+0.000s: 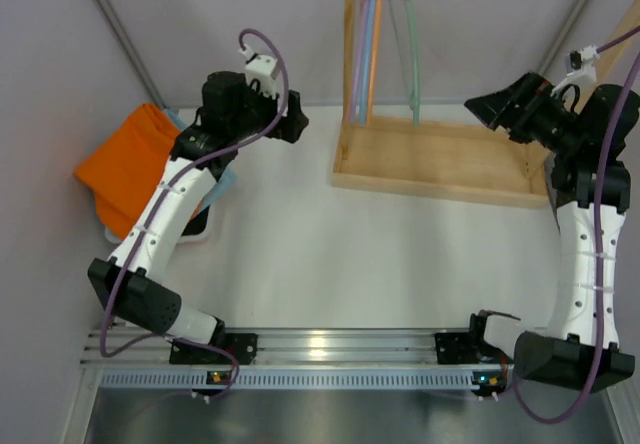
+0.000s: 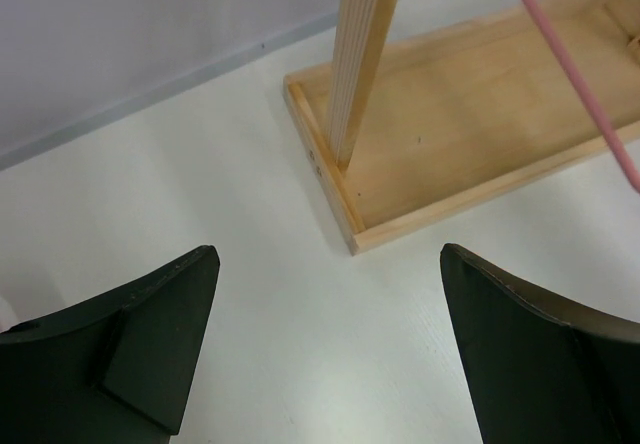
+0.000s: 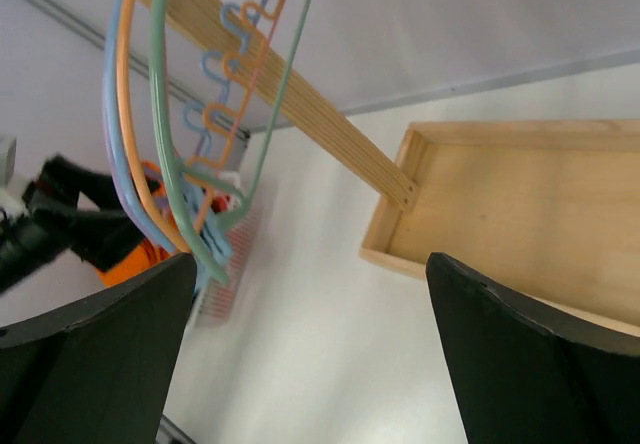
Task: Remove the trousers from the hanger
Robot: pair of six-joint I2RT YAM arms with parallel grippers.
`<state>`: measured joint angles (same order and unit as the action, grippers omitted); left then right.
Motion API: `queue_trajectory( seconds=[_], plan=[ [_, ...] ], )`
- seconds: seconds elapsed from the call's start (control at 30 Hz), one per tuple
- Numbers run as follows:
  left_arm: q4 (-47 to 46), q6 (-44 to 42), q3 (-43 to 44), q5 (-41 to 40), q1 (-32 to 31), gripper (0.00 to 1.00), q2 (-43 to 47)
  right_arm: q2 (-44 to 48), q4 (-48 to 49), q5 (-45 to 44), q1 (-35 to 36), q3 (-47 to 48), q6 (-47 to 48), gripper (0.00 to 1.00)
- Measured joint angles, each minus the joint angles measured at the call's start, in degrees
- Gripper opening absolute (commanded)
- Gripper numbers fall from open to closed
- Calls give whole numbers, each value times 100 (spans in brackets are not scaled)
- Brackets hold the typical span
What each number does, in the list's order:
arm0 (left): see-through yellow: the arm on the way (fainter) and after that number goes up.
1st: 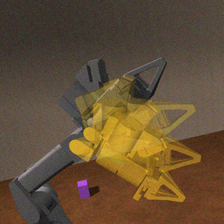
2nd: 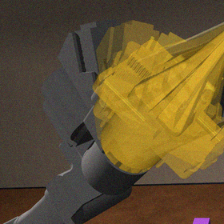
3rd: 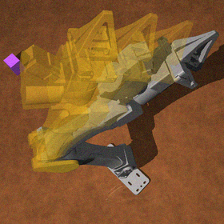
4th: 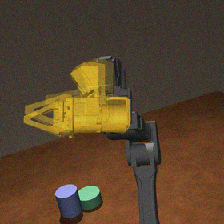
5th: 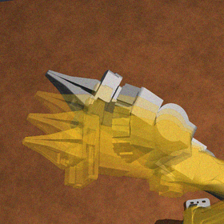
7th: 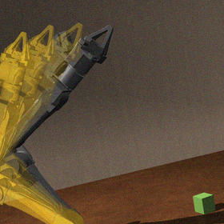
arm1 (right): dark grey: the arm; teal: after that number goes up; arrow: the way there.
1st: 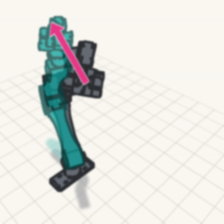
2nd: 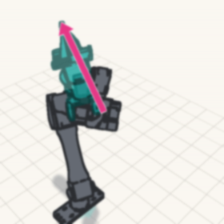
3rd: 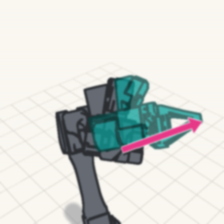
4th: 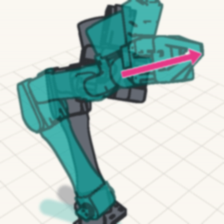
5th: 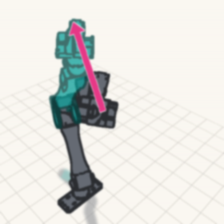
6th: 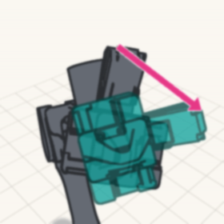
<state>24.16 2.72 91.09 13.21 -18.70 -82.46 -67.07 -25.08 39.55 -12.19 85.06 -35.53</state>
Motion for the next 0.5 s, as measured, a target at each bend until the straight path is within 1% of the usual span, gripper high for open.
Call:
queue_trajectory(
  seconds=[0.13, 0.27, 0.37, 0.5],
  plan=[
    [302, -223, 66, -439, -420, 99, -481, 640, -857, 59, 2, -380, 1384, 99],
    [450, -136, -72, -859, -564, 98, -684, 1169, -1445, -55, 2, -966, 2389, 100],
    [461, -59, -317, -1134, -573, 99, -667, 1456, -1792, -210, 46, -1469, 2981, 100],
    [549, 37, -586, -1344, -573, 99, -660, 1552, -2087, -372, 186, -1792, 3381, 99]
  ],
)
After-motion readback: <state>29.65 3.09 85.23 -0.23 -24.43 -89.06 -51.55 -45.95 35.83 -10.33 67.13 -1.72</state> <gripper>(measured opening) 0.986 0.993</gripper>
